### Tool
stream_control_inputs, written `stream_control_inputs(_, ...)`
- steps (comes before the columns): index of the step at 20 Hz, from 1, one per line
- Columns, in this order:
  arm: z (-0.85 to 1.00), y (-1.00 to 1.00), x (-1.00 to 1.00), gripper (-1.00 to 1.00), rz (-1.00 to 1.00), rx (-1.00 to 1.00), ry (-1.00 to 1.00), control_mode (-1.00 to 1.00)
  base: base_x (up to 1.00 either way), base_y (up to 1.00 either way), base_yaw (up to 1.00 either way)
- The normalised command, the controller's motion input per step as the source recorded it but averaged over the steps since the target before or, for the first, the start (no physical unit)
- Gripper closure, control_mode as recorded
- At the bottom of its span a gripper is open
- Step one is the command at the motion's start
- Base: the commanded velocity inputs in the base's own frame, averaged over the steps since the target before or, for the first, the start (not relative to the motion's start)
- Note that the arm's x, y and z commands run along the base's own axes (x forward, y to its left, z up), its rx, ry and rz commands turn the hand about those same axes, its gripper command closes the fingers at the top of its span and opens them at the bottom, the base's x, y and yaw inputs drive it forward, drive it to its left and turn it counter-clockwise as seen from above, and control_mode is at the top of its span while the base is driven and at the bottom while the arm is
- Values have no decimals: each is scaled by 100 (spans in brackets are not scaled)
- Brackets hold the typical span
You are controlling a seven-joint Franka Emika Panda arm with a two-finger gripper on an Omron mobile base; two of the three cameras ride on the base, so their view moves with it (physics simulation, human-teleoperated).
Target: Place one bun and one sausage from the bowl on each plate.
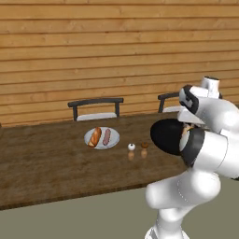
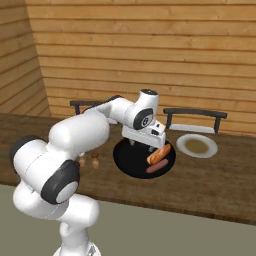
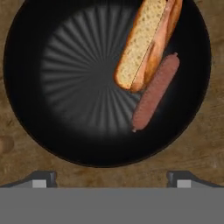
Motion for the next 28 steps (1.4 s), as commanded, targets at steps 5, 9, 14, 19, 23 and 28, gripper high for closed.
stream_control_inputs(5,-16,-67,10,-100,-6,0,-4,-100,0,0,0)
stream_control_inputs(9,-46,-14,45,-100,-3,0,-1,-100,0,0,0)
stream_control_inputs(14,-40,-4,65,-100,0,0,0,-100,0,0,0)
stream_control_inputs(19,-30,-34,42,-100,0,2,0,-100,0,0,0)
stream_control_inputs(23,-35,-7,43,-100,0,0,0,-100,0,0,0)
stream_control_inputs(28,-34,-1,25,-100,0,0,0,-100,0,0,0)
